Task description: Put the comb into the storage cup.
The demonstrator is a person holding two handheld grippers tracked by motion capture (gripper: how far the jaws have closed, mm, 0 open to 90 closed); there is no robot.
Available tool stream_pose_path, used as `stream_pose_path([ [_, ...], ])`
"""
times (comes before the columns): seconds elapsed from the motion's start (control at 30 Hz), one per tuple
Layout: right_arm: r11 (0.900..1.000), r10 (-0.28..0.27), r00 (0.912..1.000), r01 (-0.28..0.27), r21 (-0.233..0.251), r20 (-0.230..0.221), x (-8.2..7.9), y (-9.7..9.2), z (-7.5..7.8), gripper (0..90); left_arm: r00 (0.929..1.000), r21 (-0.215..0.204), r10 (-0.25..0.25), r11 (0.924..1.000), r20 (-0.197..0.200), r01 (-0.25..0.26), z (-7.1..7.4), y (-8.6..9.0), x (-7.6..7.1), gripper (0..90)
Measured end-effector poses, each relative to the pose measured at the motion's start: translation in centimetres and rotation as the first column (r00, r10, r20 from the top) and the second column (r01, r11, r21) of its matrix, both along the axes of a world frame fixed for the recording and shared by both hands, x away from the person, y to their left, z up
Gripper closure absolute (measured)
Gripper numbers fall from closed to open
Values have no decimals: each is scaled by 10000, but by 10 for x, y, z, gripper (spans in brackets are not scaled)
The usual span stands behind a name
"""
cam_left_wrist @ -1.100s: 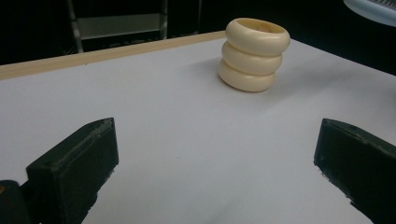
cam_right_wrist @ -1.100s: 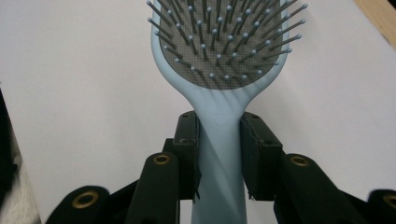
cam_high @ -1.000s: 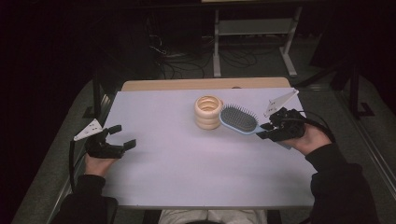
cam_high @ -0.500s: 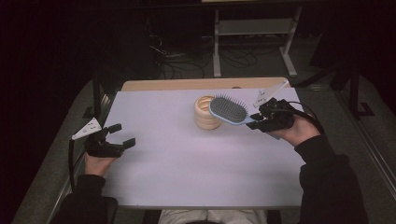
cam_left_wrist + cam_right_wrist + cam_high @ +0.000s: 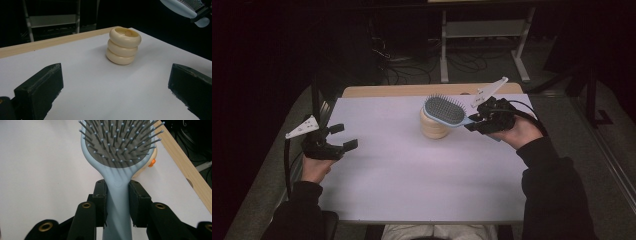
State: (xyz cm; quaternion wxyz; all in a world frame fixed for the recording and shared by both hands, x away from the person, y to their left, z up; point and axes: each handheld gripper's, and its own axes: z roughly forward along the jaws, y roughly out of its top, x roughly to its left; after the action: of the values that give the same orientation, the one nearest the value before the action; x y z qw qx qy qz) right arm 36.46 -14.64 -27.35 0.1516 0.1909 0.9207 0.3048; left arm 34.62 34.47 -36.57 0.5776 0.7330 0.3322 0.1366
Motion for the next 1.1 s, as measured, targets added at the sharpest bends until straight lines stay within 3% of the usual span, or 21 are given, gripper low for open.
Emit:
stream_pose_path([
  [0.23, 10000, 89, 9998, -89, 19, 174, 3, 9, 7, 682, 9994, -228, -234, 9995, -257, 229, 9, -12, 10, 0],
  [0.37, 9999, 164, 9995, -165, 25, 276, 4, 12, 10, 682, 9987, 56, -366, 9993, -348, 368, 16, -22, 18, 0],
  [0.77, 9991, 341, 9986, -351, 242, 408, 9, 23, 12, 682, 9960, 245, -881, 9958, -174, 885, 44, -52, 35, 0],
  [1.1, 9980, 422, 9974, -449, 454, 580, 18, 36, 11, 682, 9914, -102, -1269, 9919, -309, 1267, 54, -76, 51, 0],
])
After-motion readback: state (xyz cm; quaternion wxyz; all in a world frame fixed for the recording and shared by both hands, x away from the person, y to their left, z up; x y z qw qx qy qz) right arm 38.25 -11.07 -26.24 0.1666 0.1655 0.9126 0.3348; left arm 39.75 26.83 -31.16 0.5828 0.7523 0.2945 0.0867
